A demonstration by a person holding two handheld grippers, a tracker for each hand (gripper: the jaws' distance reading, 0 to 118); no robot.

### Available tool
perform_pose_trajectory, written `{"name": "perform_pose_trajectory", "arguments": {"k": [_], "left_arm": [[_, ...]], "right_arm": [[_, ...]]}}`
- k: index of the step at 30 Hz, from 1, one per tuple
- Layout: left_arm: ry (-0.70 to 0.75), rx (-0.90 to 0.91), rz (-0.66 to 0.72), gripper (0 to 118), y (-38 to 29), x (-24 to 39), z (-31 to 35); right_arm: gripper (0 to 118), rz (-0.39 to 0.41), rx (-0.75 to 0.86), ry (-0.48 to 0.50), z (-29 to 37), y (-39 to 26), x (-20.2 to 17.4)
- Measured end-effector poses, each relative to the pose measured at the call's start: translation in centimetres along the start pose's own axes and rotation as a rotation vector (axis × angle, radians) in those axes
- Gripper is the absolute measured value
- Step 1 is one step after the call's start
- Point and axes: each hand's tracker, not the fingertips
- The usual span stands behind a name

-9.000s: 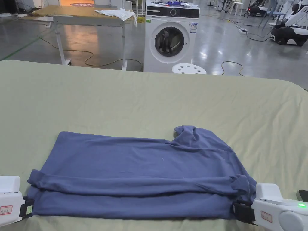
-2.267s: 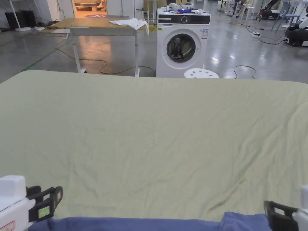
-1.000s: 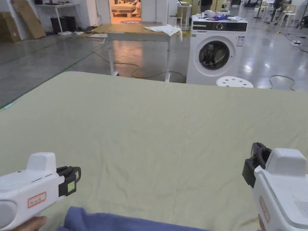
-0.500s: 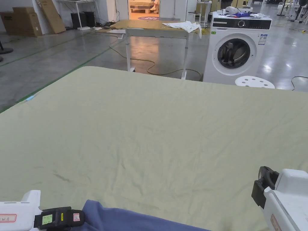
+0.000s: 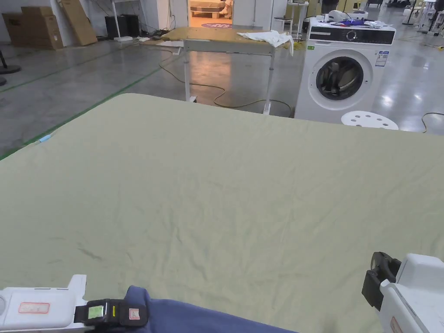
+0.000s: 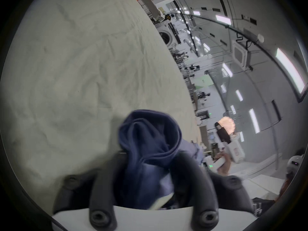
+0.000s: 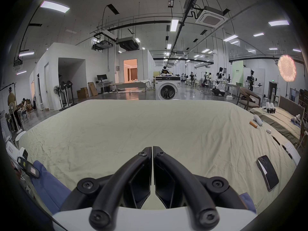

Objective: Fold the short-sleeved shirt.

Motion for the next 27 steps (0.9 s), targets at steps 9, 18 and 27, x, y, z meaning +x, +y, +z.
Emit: {"name": "perform_pose_trajectory", "arguments": {"k": [9, 18, 27], "left_arm": [[0.05, 0.063, 0.009, 9, -1.4, 0.2, 1.7], [0.135, 0.163, -0.074, 7, -0.7, 3.9, 6.6], [0.403, 0.229, -0.124, 7, 0.4, 8.5, 11.2]], "right_arm": [[0, -0.006, -0.018, 0.011, -0.3, -0.2, 0.1], [0, -0.007, -0.023, 0.019, -0.3, -0.3, 0.5], [0, 0.0, -0.015, 0.026, -0.4, 0.1, 0.9]]}}
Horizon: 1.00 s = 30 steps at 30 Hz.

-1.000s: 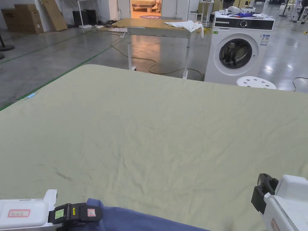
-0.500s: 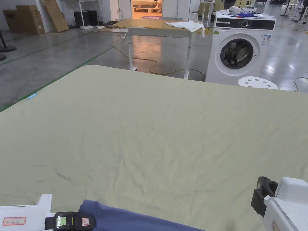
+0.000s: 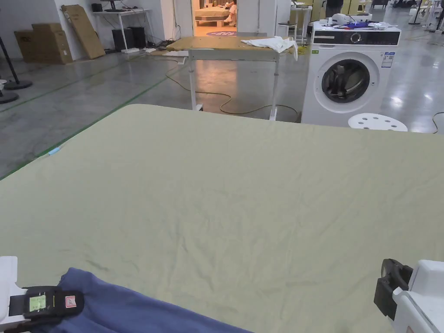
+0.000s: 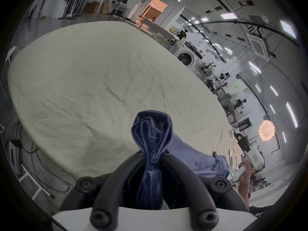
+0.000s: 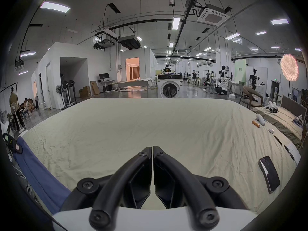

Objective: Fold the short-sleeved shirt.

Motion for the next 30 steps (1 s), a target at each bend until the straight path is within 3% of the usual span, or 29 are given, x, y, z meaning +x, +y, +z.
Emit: {"name": "perform_pose_trajectory", "arguments": {"k": [3, 8, 13, 22, 30], "left_arm": [[-0.042, -0.011, -0.073, 7, -0.9, 3.4, 0.2], [-0.217, -0.071, -0.095, 7, -2.7, 9.7, -1.3], [-0.293, -0.143, -0.118, 8, -4.7, 16.1, -5.5], [-0.117, -0.353, -0.265, 8, -9.6, 21.4, -17.8], [-0.027, -0.405, -0.298, 13, -12.2, 22.2, -21.1]], "right_arm": [[0, -0.006, 0.0, 0.004, -0.1, 0.0, 0.1], [0, -0.012, -0.003, 0.01, 0.0, -0.2, 0.1], [0, -0.019, -0.011, 0.007, 0.2, -0.9, 0.6], [0, -0.043, -0.03, -0.039, 1.2, -1.7, 2.7], [0, -0.052, -0.047, -0.077, 1.6, -2.2, 4.3]]}}
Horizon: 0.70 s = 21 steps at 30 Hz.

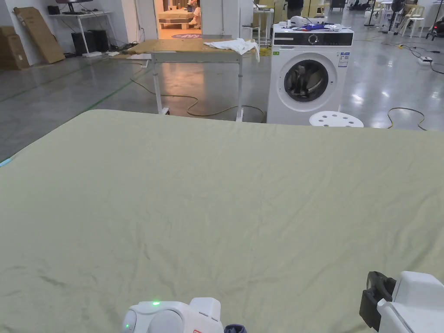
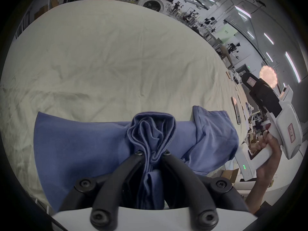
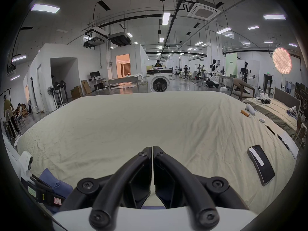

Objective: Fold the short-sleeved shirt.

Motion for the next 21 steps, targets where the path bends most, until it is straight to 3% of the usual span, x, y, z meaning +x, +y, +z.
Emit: {"name": "perform_pose_trajectory", "arguments": {"k": [2, 5, 7, 12, 14, 16, 18, 21], "left_arm": [[-0.008, 0.005, 0.01, 23, -0.1, 0.1, 0.3], [-0.071, 0.008, 0.019, 53, -0.1, 0.2, 1.4], [-0.124, 0.026, 0.032, 59, -0.2, 0.3, 2.9], [-0.223, 0.122, 0.023, 53, -0.2, -0.3, 6.6], [-0.198, 0.15, 0.021, 43, -0.1, -0.9, 7.0], [-0.108, 0.147, 0.009, 23, -0.2, -1.3, 6.4], [-0.059, 0.088, -0.023, 19, -0.6, -1.3, 4.9], [-0.106, -0.006, -0.026, 12, -1.5, -1.1, 2.6]], "right_arm": [[0, -0.002, -0.003, -0.003, 0.0, -0.1, 0.1], [0, -0.005, -0.009, -0.002, 0.0, -0.1, 0.1], [0, -0.005, -0.011, 0.0, 0.1, -0.2, 0.1], [0, -0.009, -0.014, -0.002, 0.2, -0.3, 0.2], [0, -0.012, -0.016, -0.003, 0.3, -0.3, 0.2], [0, -0.013, -0.018, -0.004, 0.2, -0.4, 0.2], [0, -0.014, -0.021, 0.001, 0.2, -0.5, 0.1], [0, -0.01, -0.025, 0.003, 0.1, -0.8, -0.1]]}}
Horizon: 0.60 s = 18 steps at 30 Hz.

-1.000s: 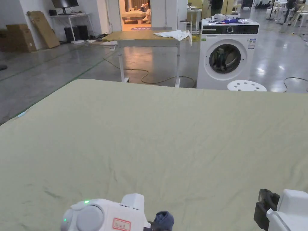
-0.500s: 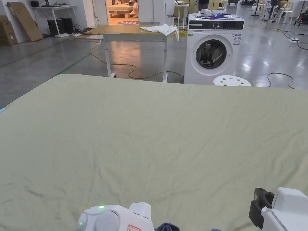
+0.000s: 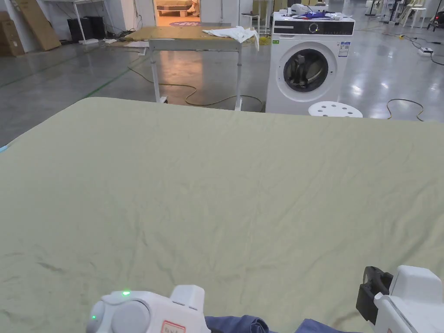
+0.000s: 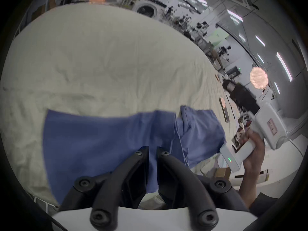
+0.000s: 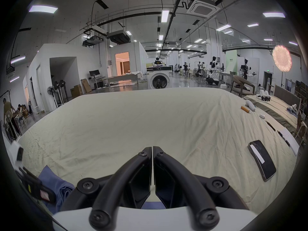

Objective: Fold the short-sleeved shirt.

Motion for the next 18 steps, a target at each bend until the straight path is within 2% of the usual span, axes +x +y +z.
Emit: {"name": "perform_pose_trajectory", "arguments": {"k": [2, 4, 9, 18], "left_arm": [[-0.053, -0.022, -0.01, 12, -0.6, 0.4, -1.3], [-0.107, 0.031, -0.03, 12, -0.8, 0.8, -2.0], [-0.079, 0.028, -0.037, 11, -1.0, 0.6, -4.2], [-0.169, -0.014, -0.074, 11, -1.9, 0.0, -3.4]], "right_arm": [[0, 0.0, -0.004, 0.0, 0.0, -0.1, 0.0], [0, -0.004, -0.009, 0.0, -0.1, -0.3, 0.0], [0, -0.005, -0.016, -0.004, -0.1, -0.5, 0.1], [0, -0.005, -0.023, 0.002, -0.4, -0.7, -0.1]]}}
